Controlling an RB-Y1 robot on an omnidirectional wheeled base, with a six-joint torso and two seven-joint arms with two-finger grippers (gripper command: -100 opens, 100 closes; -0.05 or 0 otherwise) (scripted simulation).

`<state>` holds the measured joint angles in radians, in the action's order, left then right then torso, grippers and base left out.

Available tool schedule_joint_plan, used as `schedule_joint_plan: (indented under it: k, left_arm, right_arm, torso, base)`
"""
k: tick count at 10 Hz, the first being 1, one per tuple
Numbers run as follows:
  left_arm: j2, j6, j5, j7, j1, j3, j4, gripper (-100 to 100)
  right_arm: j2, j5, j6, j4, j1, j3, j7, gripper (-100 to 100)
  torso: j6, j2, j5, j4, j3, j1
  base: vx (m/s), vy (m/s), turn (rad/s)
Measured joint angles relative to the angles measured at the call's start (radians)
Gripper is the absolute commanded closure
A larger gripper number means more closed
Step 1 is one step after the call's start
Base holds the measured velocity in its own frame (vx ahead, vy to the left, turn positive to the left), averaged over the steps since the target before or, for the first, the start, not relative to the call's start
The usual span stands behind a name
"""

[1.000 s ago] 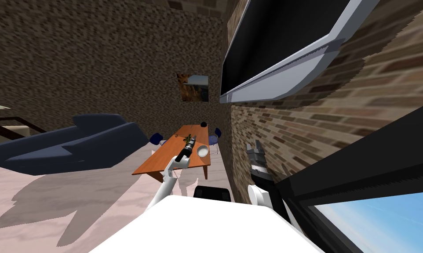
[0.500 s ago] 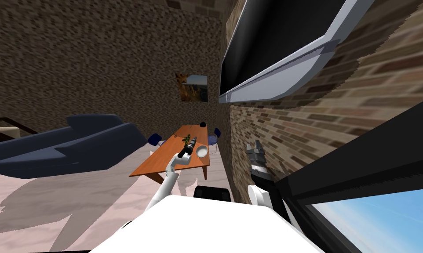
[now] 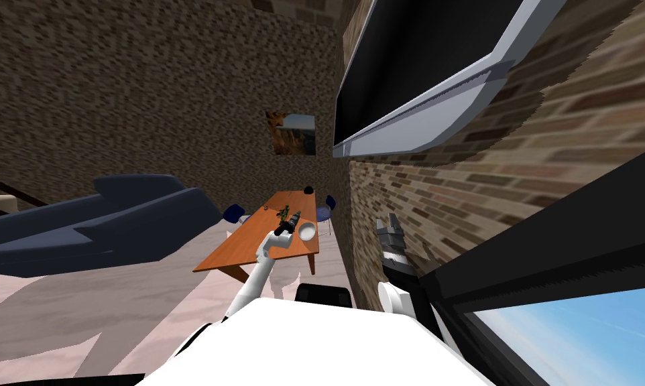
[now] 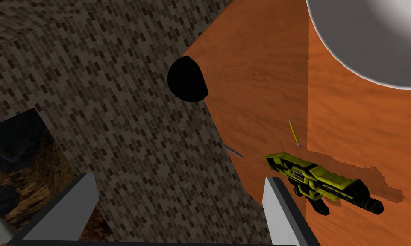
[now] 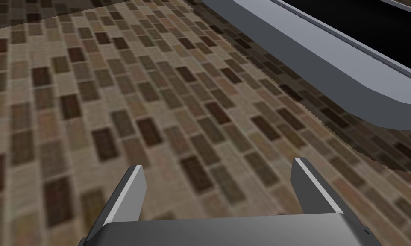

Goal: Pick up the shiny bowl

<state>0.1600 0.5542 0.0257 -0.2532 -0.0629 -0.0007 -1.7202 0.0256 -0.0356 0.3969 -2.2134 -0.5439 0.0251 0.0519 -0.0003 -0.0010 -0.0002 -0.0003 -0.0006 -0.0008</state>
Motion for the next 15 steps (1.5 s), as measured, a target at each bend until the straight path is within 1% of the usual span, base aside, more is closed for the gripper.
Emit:
schedule_joint_plan:
  k: [1, 4, 5, 6, 7, 8, 9, 12, 13, 14, 15]
  left_arm:
    - [-0.003, 0.034, -0.002, -0.004, -0.009, 0.001, 0.010, -100]
    - [0.000, 0.119, 0.003, -0.018, -0.061, 0.013, 0.082, -100]
    - [0.004, 0.146, 0.008, -0.022, -0.066, 0.015, 0.092, -100]
    - [0.000, 0.166, 0.005, -0.023, -0.067, 0.015, 0.093, -100]
    - [-0.005, 0.194, -0.001, -0.025, -0.084, 0.019, 0.112, -100]
    - [0.001, 0.220, 0.006, -0.029, -0.097, 0.023, 0.130, -100]
    - [-0.002, 0.249, 0.003, -0.032, -0.115, 0.027, 0.153, -100]
    - [0.004, 0.334, 0.012, -0.044, -0.145, 0.040, 0.200, -100]
    - [-0.002, 0.366, 0.005, -0.045, -0.163, 0.044, 0.220, -100]
    - [-0.007, 0.392, 0.000, -0.045, -0.165, 0.044, 0.228, -100]
    - [-0.007, 0.419, -0.001, -0.047, -0.183, 0.050, 0.255, -100]
  right_arm:
    - [0.000, 0.000, 0.000, 0.000, 0.000, 0.000, 0.000, 0]
    - [0.000, 0.000, 0.000, 0.000, 0.000, 0.000, 0.000, 0]
    - [0.000, 0.000, 0.000, 0.000, 0.000, 0.000, 0.000, 0]
    - [0.000, 0.000, 0.000, 0.000, 0.000, 0.000, 0.000, 0]
    - [0.000, 0.000, 0.000, 0.000, 0.000, 0.000, 0.000, 0]
    - [0.000, 0.000, 0.000, 0.000, 0.000, 0.000, 0.000, 0]
    - [0.000, 0.000, 0.000, 0.000, 0.000, 0.000, 0.000, 0]
    - [0.000, 0.000, 0.000, 0.000, 0.000, 0.000, 0.000, 0]
    - [0.000, 0.000, 0.000, 0.000, 0.000, 0.000, 0.000, 0]
    - [0.000, 0.000, 0.000, 0.000, 0.000, 0.000, 0.000, 0]
    - [0.000, 0.000, 0.000, 0.000, 0.000, 0.000, 0.000, 0]
  torso:
    - [0.000, 0.000, 0.000, 0.000, 0.000, 0.000]
    - [0.000, 0.000, 0.000, 0.000, 0.000, 0.000]
    - [0.000, 0.000, 0.000, 0.000, 0.000, 0.000]
    - [0.000, 0.001, 0.000, 0.000, 0.000, 0.000]
    - [0.000, 0.000, 0.000, 0.000, 0.000, 0.000]
    - [0.000, 0.000, 0.000, 0.000, 0.000, 0.000]
    - [0.000, 0.000, 0.000, 0.000, 0.000, 0.000]
    - [0.000, 0.000, 0.000, 0.000, 0.000, 0.000]
    - [0.000, 0.000, 0.000, 0.000, 0.000, 0.000]
    - [0.000, 0.000, 0.000, 0.000, 0.000, 0.000]
    - [0.000, 0.000, 0.000, 0.000, 0.000, 0.000]
  base:
    - [0.012, -0.020, -0.018]
    - [0.013, -0.014, -0.014]
    - [0.006, -0.005, 0.003]
    - [0.010, -0.011, -0.013]
    - [0.011, -0.012, -0.011]
    - [0.017, -0.015, -0.008]
    - [0.016, -0.016, -0.006]
    - [0.017, -0.015, -0.003]
    - [0.015, -0.011, -0.003]
    - [0.020, -0.015, 0.003]
    - [0.015, -0.015, 0.000]
